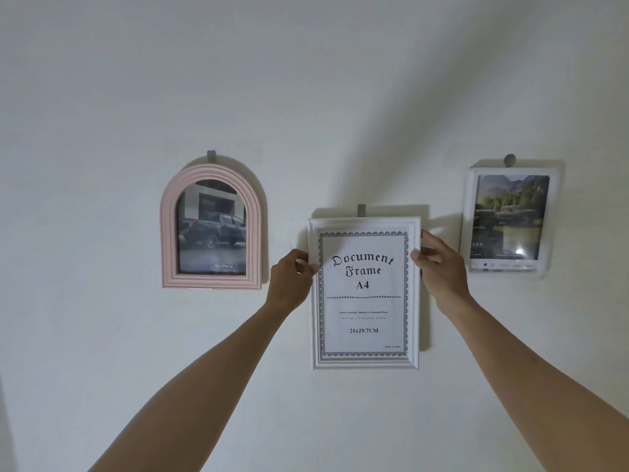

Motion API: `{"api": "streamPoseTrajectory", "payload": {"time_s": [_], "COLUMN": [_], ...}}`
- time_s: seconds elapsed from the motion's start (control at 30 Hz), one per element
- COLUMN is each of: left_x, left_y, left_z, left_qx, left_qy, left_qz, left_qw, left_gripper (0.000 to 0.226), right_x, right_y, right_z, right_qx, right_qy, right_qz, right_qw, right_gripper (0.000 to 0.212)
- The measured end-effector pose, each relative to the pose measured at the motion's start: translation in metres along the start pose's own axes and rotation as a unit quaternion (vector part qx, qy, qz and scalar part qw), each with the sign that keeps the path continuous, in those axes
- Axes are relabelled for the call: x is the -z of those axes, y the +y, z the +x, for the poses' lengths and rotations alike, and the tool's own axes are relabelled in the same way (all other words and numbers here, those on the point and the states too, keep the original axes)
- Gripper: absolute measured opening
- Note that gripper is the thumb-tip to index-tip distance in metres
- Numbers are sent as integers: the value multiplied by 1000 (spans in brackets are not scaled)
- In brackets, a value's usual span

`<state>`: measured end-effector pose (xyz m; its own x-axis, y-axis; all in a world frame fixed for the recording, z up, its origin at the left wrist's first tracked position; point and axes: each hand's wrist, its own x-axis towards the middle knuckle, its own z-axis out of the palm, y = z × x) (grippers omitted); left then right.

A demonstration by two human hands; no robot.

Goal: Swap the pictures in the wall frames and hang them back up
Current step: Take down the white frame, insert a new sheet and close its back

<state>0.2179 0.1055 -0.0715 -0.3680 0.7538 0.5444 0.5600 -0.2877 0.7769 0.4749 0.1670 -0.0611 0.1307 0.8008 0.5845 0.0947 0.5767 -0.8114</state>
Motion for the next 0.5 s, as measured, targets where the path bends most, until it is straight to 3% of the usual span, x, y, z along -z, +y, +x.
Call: {"api": "streamPoseTrajectory", "payload": {"time_s": [0.2, 0.37, 0.5], "left_x": [2, 1, 4], "left_y": [-3, -7, -3], "left_z": [9, 5, 5], "left_qx": [-8, -30, -25], "left_qy": [18, 37, 44], "left_qz": [-10, -22, 1], "left_qw": [1000, 999, 999], "left_gripper": [7, 3, 26], "right_x": [-5, -5, -6], "right_y": [6, 10, 9], "right_z": [3, 1, 0], "right_qx": [-1, 23, 31], "right_qy": [-2, 20, 22], "right_qz": [6, -36, -55], "right_qw": [1000, 999, 998], "right_gripper": [49, 33, 23]}}
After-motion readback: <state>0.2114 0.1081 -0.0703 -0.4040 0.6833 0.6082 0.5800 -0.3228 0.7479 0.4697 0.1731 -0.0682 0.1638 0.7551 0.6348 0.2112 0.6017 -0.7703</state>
